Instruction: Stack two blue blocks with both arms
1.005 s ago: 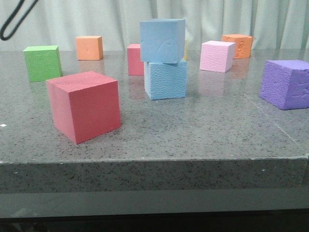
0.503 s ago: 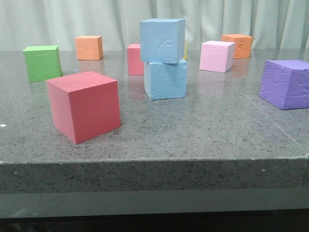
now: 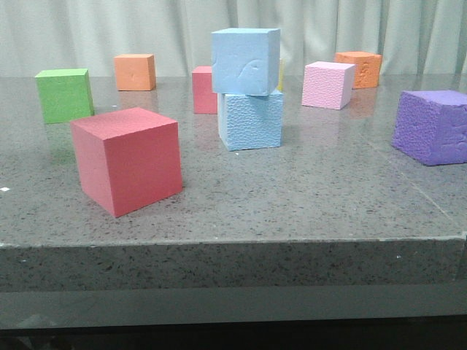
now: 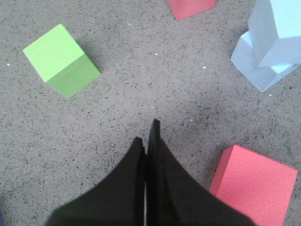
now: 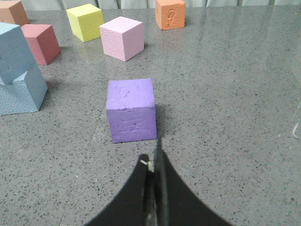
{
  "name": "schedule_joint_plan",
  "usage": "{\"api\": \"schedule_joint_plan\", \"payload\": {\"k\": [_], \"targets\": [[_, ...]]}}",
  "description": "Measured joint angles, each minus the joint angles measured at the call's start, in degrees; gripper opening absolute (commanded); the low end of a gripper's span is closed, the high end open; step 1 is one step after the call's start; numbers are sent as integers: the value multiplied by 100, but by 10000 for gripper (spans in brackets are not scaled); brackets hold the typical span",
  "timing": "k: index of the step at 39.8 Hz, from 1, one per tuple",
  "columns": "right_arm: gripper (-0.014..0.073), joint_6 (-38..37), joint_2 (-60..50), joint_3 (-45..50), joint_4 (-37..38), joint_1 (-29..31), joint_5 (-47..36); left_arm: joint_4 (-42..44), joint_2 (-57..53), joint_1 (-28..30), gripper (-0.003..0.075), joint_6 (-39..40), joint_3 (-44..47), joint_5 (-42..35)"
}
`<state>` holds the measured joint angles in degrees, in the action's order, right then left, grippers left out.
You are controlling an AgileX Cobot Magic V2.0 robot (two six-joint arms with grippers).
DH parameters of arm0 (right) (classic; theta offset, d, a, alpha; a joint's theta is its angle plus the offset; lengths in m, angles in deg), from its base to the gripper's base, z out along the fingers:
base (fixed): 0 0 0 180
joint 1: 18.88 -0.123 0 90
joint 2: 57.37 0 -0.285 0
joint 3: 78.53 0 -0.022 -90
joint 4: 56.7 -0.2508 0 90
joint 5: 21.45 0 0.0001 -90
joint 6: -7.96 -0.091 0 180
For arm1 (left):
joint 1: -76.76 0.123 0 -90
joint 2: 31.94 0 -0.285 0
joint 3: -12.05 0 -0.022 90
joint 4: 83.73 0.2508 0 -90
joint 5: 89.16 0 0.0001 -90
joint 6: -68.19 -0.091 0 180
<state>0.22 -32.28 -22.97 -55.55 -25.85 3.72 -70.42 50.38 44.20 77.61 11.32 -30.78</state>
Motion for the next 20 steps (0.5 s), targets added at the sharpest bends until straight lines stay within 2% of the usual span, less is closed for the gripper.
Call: {"api": "schedule_joint_plan", "payload": {"k": [20], "targets": [[-67, 13, 0, 0, 0, 0, 10, -22, -2658, 13, -20, 97, 3252, -2460]]}}
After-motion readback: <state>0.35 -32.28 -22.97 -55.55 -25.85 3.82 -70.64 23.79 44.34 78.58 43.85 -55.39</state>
